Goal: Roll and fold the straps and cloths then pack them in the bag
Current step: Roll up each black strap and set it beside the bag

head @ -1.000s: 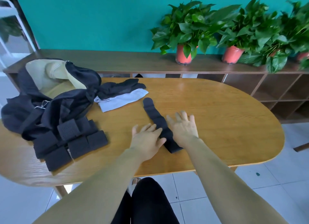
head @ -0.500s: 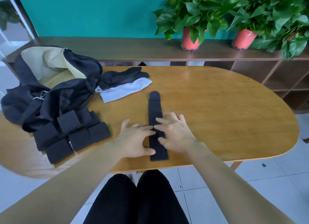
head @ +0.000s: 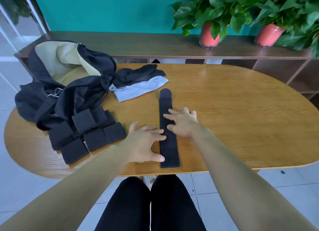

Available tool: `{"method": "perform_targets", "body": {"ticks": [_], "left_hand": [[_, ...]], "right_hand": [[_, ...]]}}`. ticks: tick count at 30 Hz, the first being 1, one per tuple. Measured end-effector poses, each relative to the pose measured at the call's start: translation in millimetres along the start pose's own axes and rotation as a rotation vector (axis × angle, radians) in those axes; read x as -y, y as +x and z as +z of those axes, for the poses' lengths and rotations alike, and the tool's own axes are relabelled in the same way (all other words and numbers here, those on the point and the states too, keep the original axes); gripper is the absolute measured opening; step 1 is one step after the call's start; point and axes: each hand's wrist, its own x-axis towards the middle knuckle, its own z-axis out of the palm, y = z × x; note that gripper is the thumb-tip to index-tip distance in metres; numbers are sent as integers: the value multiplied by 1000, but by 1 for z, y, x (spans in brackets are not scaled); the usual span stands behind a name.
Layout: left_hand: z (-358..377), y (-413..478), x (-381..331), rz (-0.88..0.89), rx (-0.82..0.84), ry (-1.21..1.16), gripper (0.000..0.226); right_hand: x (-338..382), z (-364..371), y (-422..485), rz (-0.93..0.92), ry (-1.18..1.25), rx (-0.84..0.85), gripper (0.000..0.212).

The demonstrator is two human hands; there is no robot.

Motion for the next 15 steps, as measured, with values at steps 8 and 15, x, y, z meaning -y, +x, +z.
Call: {"method": "perform_targets", "body": {"ticks": [8,15], "left_hand": [[6,1,8,12,-22,-44,73],[8,-9,4,37,-236,-249,62]], "right_hand": [[-1,-5,27,44,-32,20,53],[-4,15,-8,-70,152,-404,42]]}}
